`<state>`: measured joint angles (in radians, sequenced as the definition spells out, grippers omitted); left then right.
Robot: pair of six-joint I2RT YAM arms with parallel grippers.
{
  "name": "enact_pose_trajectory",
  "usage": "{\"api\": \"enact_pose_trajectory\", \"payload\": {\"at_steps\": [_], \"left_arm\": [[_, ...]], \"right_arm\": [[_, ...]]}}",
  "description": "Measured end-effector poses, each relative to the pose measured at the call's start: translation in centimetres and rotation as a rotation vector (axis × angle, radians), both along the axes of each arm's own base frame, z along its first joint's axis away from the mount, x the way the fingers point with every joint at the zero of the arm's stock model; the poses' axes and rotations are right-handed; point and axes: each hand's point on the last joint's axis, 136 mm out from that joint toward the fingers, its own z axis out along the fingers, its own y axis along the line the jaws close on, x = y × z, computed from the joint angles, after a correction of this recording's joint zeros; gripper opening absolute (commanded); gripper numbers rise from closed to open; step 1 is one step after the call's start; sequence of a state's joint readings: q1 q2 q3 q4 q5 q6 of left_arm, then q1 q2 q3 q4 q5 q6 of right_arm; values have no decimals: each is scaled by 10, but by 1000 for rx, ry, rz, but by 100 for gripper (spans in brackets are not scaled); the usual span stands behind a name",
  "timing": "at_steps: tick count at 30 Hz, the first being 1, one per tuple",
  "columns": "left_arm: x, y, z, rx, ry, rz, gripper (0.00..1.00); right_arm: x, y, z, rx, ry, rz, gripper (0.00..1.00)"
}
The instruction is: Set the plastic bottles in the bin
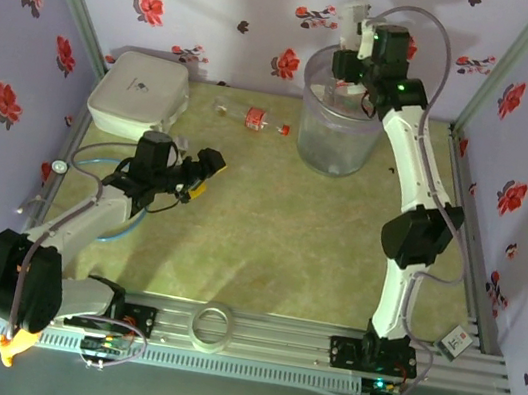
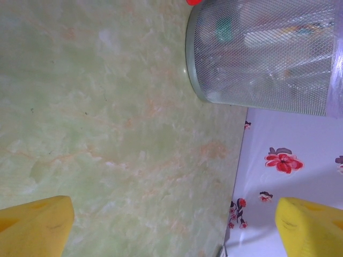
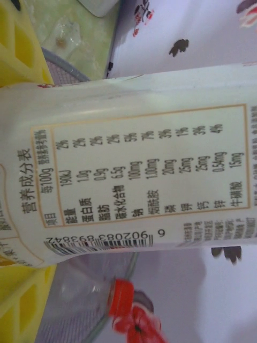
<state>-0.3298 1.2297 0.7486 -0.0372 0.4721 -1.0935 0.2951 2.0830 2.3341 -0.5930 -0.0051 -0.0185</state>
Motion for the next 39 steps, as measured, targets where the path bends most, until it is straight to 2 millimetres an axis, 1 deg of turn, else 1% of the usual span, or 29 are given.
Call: {"api": "enact_pose_trajectory", "payload": {"at_steps": [3,6,11,13,16,17,21,24,28,31,32,34,37,39], "left_arm": [[0,0,1,-1,-2,0,97],[0,0,1,-1,-2,0,97],[0,0,0,-4,-3,2,97],[0,0,0,-6,-2,3,97],[1,0,1,-8,-7,4,97],[1,0,2,-9,-8,4,97],[1,0,2,-9,-10,4,97],[2,-1,1,-9,-7,4,96],[3,-1,-3,-7,5,6,96],[3,-1,-4,-8,8,8,96],[3,-1,-4,-9,9,8,96],[4,-1,-5,-11,13,10,96],[4,-2,-8,-12,24,13,96],[4,-2,-8,-12,25,14,96]], "right_arm": [[11,6,-20,-2,30,18,53],[17,12,-39,0,61,37,53],[15,23,-45,19,75,82,54],[13,30,-54,24,94,103,54],[7,37,-78,21,146,116,55],[7,39,-82,26,145,117,55],[-3,35,-79,44,141,102,61],[-6,29,-79,52,145,77,74],[-7,24,-80,50,155,59,82],[-9,20,-73,37,160,44,87],[-10,18,-66,39,156,41,87],[-10,16,-45,46,122,38,89],[-10,15,-9,59,43,41,89],[-13,13,5,63,15,40,85]]}}
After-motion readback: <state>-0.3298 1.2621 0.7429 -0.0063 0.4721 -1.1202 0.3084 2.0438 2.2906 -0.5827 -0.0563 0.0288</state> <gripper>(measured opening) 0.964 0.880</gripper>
